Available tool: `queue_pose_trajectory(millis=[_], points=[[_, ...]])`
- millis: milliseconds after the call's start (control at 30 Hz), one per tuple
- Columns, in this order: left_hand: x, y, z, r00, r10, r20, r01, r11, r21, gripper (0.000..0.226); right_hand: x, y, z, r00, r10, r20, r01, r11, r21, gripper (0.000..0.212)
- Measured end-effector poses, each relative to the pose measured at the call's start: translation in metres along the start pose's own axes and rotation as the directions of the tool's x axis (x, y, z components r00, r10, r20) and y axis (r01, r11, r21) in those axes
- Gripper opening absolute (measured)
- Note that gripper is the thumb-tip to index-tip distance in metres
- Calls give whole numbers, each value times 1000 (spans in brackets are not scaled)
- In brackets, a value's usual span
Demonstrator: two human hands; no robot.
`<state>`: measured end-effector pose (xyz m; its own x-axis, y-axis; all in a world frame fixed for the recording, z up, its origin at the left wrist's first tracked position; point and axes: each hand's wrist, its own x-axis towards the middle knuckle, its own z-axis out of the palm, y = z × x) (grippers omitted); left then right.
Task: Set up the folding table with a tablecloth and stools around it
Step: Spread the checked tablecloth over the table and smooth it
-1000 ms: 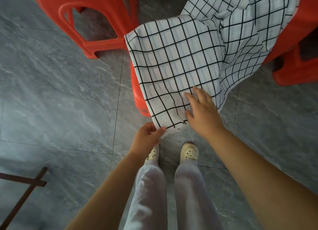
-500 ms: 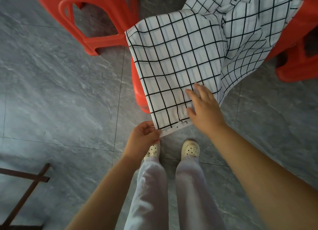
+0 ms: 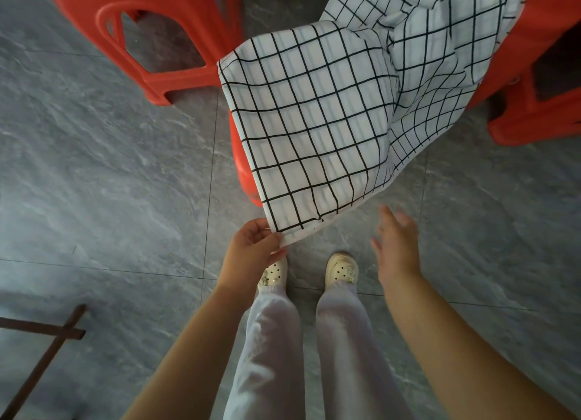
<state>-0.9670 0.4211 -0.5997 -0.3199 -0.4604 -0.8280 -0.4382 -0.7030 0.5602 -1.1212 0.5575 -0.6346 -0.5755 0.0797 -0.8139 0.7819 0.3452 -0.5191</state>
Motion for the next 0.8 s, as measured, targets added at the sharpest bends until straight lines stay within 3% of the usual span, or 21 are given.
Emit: queue_pose_trajectory(millis=[67,133,267,367,467,633,800], points=[[-2,2,-1,1000,-8,3,8,1000,-26,15,5,-3,0,921,328,209,-382,859,339,58],[-3,4,-3,1000,-20,8,20,999,-46,15,8,-7,3,856,367,365,-508,732,455,60],[-5,11,-10,998,-9,63,13,998,-62,14,5,-14,22,867,294,403,-476,728,494,46],[-7,15,-14,994,7,106,-1,998,-57,20,-3,-20,37,849,260,459,-485,727,486,23],[-8,17,-18,994,10,106,-2,998,-70,22,-10,-22,46,878,253,405,-449,730,516,3],[-6,19,-24,995,14,104,-11,999,-30,20,-16,-23,44,927,234,295,-368,722,585,5],[7,28,-23,999,-36,11,36,999,-13,14,-23,-23,41,987,49,152,-128,808,575,10]])
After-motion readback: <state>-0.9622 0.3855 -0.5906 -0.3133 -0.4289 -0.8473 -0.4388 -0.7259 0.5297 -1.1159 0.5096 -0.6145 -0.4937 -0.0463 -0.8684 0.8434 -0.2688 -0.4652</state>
